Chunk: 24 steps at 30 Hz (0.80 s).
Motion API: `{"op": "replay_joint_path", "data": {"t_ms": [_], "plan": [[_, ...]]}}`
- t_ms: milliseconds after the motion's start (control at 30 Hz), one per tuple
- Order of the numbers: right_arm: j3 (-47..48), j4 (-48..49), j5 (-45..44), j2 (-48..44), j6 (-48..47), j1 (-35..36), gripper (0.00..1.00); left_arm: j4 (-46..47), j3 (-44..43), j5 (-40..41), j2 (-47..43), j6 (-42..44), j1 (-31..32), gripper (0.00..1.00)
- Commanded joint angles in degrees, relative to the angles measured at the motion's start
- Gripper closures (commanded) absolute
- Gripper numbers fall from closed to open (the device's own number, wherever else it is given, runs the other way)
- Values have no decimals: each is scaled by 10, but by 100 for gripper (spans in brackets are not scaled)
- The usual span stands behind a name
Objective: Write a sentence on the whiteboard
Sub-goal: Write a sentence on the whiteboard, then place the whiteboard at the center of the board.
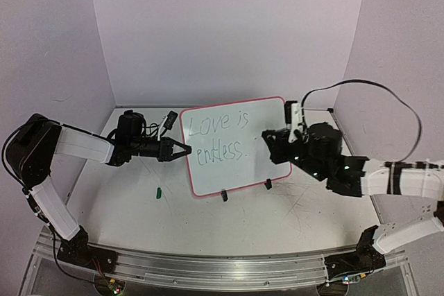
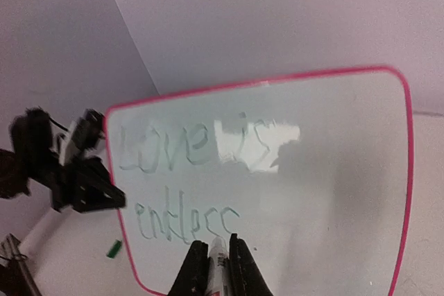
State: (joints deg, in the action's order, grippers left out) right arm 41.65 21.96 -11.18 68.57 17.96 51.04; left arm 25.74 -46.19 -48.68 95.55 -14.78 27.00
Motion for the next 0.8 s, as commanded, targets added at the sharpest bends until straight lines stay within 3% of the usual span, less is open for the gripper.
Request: {"op": "replay_joint_path", "data": {"t_ms": [0, 100, 233, 467, 533, 633, 767], "plan": [[27, -89, -3, -77, -26, -10, 100, -15, -16, 62, 2, 35, -2, 96], [28, -139, -42, -106, -37, -14, 100, -19, -13, 66, -8, 40, -2, 87], [29, -152, -61, -135, -51, -15, 100, -21, -13, 76, -21, 45, -2, 65], [32, -156, -63, -139, -71, -14, 100, -27, -10, 99, -80, 40, -2, 53], [28, -156, -65, -142, -78, -14, 100, -36, 1, 113, -116, 26, -2, 51], [25, -150, -72, -143, -91, -14, 100, -41, 46, 164, -189, -20, -2, 30], [29, -146, -77, -126, -96, -14, 100, -100, 118, 266, -301, -106, -3, 24]]}}
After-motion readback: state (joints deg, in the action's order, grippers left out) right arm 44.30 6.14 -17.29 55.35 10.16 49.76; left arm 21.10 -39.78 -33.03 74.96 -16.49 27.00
